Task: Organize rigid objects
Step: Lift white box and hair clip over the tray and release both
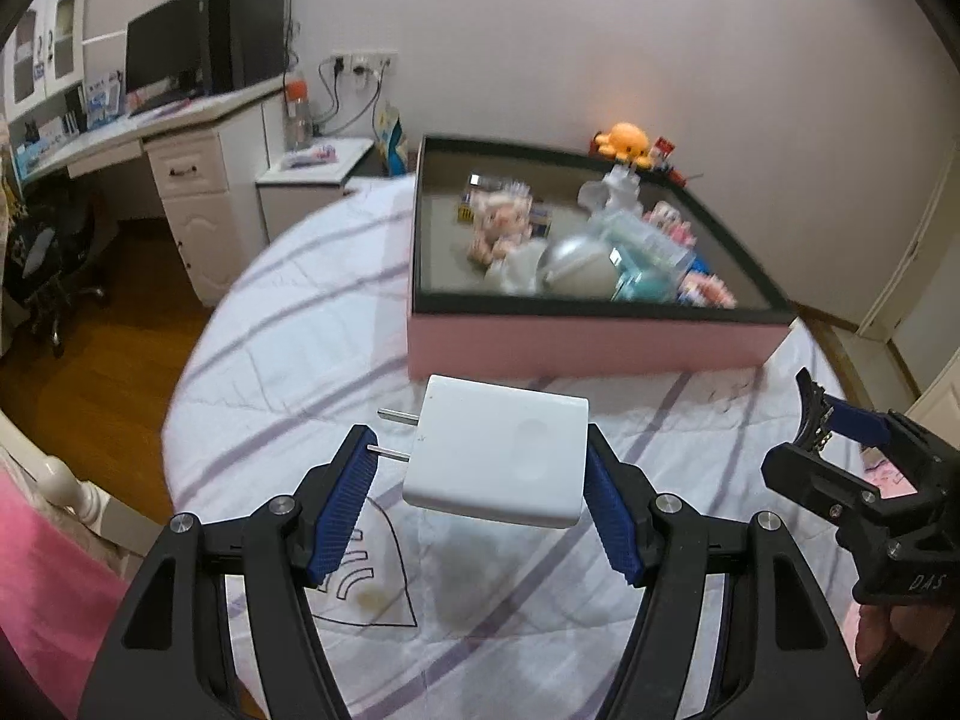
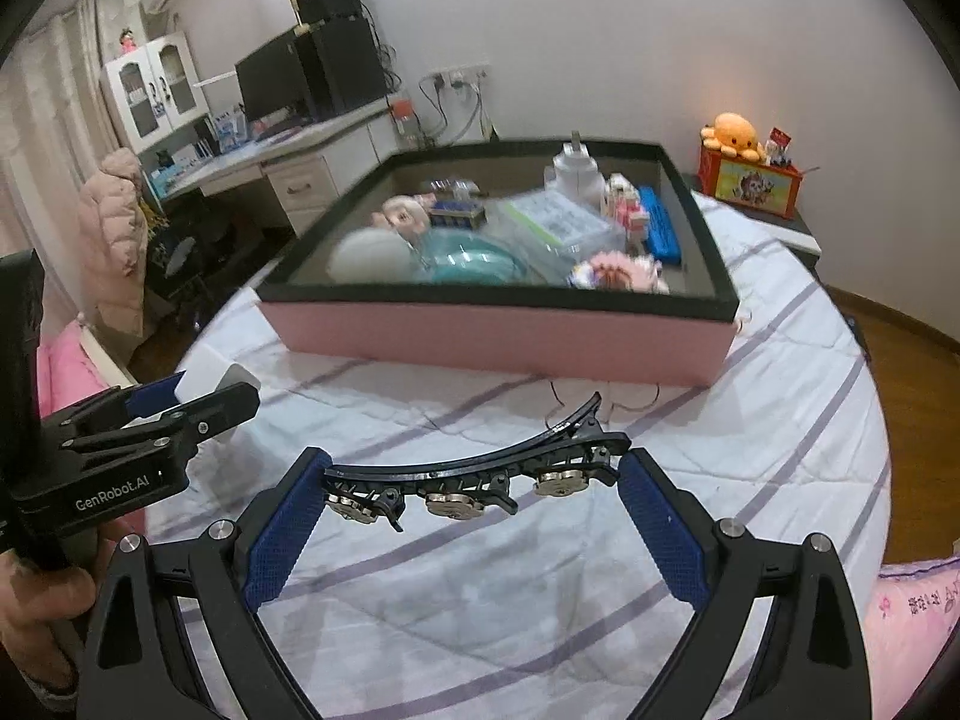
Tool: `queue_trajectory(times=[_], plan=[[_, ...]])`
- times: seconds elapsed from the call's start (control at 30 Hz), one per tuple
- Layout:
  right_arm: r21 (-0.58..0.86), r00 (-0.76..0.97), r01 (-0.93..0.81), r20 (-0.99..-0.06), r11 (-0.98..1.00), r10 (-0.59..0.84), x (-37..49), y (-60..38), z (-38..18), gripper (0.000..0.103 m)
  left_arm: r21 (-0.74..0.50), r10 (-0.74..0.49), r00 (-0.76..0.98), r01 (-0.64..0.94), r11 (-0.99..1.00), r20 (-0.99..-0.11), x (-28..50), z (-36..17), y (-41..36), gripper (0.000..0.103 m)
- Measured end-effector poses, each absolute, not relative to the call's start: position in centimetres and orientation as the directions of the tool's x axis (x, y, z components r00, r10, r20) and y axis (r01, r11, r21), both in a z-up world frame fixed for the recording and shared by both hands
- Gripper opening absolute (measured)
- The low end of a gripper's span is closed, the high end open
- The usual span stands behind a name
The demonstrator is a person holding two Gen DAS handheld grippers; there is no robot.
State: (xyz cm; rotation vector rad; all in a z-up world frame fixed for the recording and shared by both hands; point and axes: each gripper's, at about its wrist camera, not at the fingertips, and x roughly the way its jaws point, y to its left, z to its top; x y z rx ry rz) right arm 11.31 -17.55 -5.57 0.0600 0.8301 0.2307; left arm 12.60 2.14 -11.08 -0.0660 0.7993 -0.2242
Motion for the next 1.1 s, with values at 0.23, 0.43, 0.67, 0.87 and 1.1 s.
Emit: queue_trajectory(times=[0.23,0.43,0.67,0.87,1.1], plan=[[0.116,0.711,-0.214,-0.662,0.970,0.236,11.6,-17.4,-1.3,0.096,-0.134,-0.245,0.736,0.207,0.969,-0.632,13.8,-6.5,1.6,0.068],[0.097,0.752,-0.217,-0.618,0.971,0.229,14.9,-18.1,1.9,0.096,-0.132,-0.256,0.755,0.222,0.966,-0.604,18.4,-4.3,0.1,0.068],[0.169,0.725,-0.191,-0.640,0.967,0.255,22.5,-19.9,1.2,0.096,-0.115,-0.244,0.728,0.223,0.968,-0.641,25.0,-5.7,-2.3,0.068],[0.232,0.680,-0.167,-0.676,0.958,0.283,26.3,-20.7,-1.8,0.096,-0.100,-0.235,0.685,0.232,0.968,-0.689,29.0,-8.4,-4.1,0.069],[0.276,0.633,-0.147,-0.712,0.950,0.305,28.1,-20.7,-4.4,0.099,-0.053,-0.194,0.666,0.227,0.972,-0.720,29.4,-10.3,-5.1,0.093]])
